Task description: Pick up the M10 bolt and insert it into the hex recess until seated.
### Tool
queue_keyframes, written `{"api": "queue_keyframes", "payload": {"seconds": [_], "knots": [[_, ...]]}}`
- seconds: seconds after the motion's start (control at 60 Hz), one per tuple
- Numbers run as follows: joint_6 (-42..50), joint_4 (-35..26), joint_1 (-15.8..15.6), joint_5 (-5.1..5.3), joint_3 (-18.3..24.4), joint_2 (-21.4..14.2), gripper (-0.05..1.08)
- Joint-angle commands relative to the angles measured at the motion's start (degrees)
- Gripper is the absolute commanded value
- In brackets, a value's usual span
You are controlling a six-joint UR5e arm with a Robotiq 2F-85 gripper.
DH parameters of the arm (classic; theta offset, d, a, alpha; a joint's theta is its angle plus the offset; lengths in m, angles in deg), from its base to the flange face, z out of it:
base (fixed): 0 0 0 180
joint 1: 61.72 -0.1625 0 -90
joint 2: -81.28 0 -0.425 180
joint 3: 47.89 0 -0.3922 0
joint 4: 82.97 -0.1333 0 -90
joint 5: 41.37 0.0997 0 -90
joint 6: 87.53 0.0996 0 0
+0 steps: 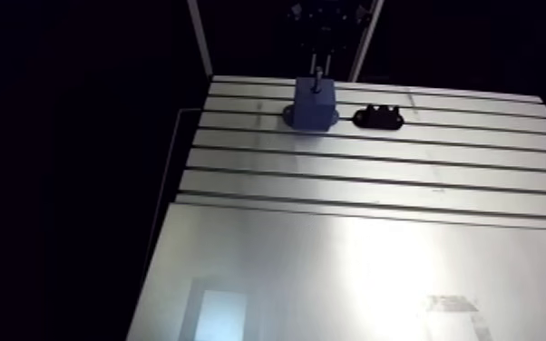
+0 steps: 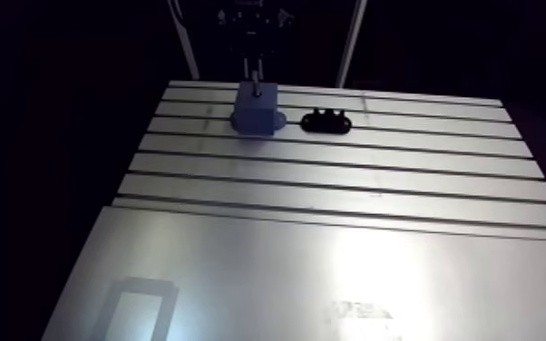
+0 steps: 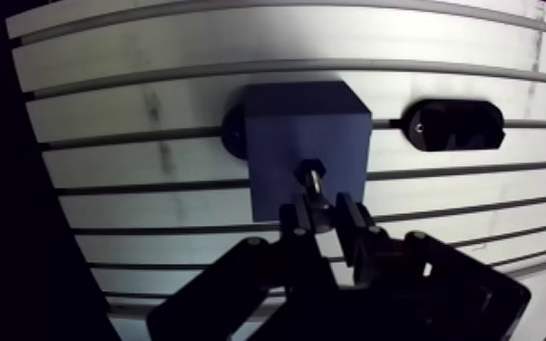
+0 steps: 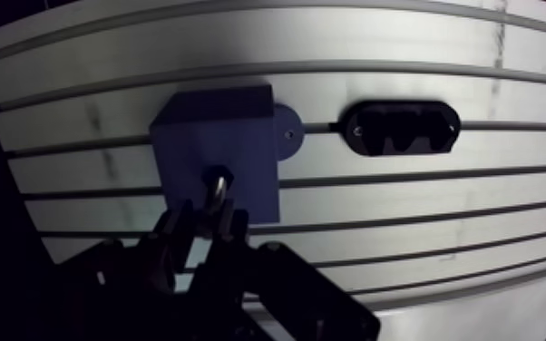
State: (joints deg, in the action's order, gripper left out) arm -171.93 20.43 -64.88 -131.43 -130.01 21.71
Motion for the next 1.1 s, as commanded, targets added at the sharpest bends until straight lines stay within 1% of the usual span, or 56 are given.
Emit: {"api": "queue_keyframes", "payload": {"seconds": [0.017,1.1], "knots": [[-0.02,0.01,0.0,0.01,0.07,0.12,0.78],[-0.1,0.1,0.0,0.01,0.61,0.98,0.78]]}}
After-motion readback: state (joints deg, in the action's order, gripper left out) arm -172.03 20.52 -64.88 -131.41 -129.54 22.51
